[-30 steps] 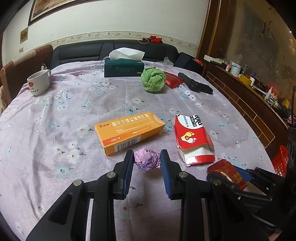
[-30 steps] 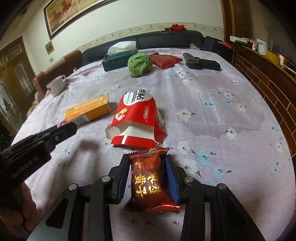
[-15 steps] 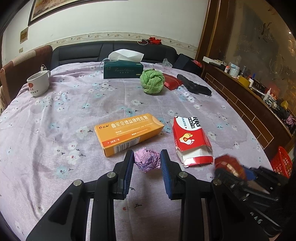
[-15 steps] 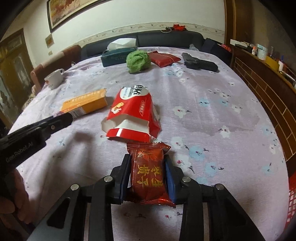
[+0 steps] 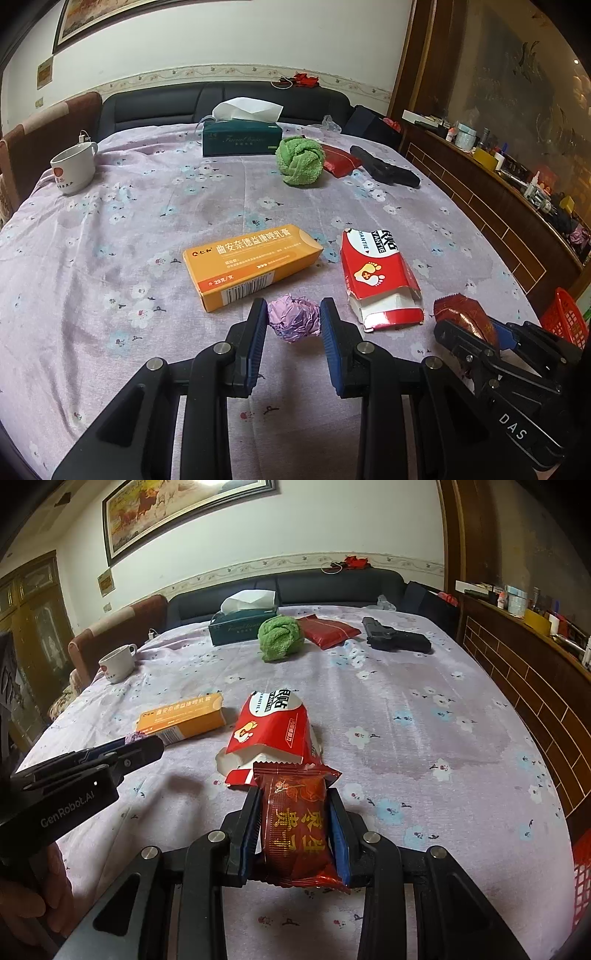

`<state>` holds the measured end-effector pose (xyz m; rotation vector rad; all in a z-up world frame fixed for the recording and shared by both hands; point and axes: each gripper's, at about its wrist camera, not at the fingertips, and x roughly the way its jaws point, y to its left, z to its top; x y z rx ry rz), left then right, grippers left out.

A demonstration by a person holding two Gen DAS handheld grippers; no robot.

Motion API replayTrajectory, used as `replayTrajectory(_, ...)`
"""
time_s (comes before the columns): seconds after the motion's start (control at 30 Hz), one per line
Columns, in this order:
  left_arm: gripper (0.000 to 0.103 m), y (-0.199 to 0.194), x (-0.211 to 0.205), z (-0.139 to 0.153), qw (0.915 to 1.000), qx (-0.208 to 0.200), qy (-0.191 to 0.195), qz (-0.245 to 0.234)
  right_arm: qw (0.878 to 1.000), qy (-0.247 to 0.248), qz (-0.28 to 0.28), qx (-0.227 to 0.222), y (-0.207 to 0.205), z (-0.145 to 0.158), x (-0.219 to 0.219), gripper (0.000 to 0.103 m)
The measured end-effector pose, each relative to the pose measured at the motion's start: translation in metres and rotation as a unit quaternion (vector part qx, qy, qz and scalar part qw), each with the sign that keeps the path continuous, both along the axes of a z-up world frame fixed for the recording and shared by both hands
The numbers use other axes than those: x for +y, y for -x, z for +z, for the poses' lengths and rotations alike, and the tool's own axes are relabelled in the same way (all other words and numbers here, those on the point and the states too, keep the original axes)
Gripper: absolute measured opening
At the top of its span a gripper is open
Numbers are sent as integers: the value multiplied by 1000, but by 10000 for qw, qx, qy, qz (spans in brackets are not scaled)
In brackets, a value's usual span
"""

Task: Collect trash
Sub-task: 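Carry the candy wrapper and pink paper toward the red basket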

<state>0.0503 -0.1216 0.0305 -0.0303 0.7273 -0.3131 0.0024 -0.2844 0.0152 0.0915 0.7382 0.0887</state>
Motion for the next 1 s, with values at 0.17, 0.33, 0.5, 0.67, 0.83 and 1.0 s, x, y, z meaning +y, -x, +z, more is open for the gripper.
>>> replayTrajectory(0.17,28,5,-1,7,9999,-103,22,-8,9998,118,-127,-76,1,2,2,36)
replayTrajectory(0.33,28,37,1,27,9993,-359,42,-104,9984,390,-319,-257,14,14,3,36)
replayTrajectory(0.5,28,80,3,38,9983,-495,122,-268,9980,455,-332,-304,47,28,0,36)
replayTrajectory(0.67,28,117,3,35,9977,-549,122,-371,9965,509,-479,-455,86,40,-5,37)
replayTrajectory(0.83,28,135,-2,31,9977,-471,177,-459,9965,465,-535,-441,111,39,-10,37)
replayTrajectory(1.0,28,144,-7,36,9969,-563,149,-521,9957,476,-675,-409,126,37,-17,37)
